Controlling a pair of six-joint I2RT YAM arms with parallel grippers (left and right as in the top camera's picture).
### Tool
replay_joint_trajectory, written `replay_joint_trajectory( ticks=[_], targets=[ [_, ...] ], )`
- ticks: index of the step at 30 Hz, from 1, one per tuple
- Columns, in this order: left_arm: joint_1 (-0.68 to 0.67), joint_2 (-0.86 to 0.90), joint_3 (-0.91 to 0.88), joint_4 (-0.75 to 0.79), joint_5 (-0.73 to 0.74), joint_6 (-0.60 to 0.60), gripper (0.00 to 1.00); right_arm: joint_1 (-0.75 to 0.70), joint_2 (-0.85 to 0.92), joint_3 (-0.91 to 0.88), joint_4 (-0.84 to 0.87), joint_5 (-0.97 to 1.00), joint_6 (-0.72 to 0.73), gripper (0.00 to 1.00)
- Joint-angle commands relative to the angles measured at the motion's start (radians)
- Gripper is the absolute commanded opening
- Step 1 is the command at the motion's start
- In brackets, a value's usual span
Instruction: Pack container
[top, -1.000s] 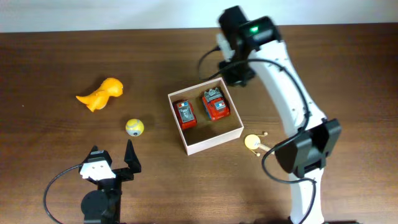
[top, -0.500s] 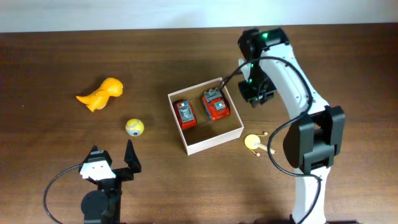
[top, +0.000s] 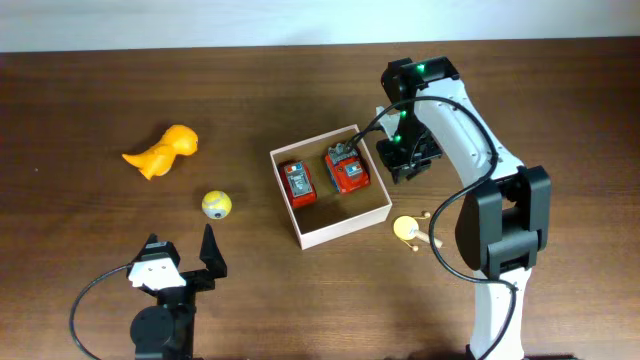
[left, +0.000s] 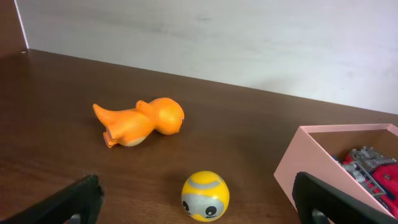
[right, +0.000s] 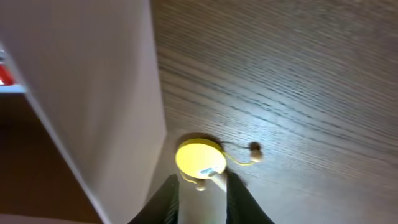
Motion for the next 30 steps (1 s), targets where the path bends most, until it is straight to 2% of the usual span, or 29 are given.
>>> replay_joint_trajectory(
  ticks=[1, 11, 24, 30],
  targets=[
    [0.005, -0.008, -0.005, 0.003, 0.004, 0.016, 0.99, 0.006, 0.001, -0.006, 0.0, -0.057, -0.01, 0.21],
    [0.005, -0.008, -0.005, 0.003, 0.004, 0.016, 0.99, 0.066, 0.001, -0.006, 0.021, -0.073, -0.007, 0.21],
    [0.005, -0.008, -0.005, 0.003, 0.004, 0.016, 0.99, 0.067, 0.001, -0.006, 0.076, -0.077, 0.0, 0.21],
    [0.005, -0.008, -0.005, 0.003, 0.004, 0.016, 0.99, 0.051, 0.001, -0.006, 0.211, -0.009, 0.0, 0.21]
  ],
)
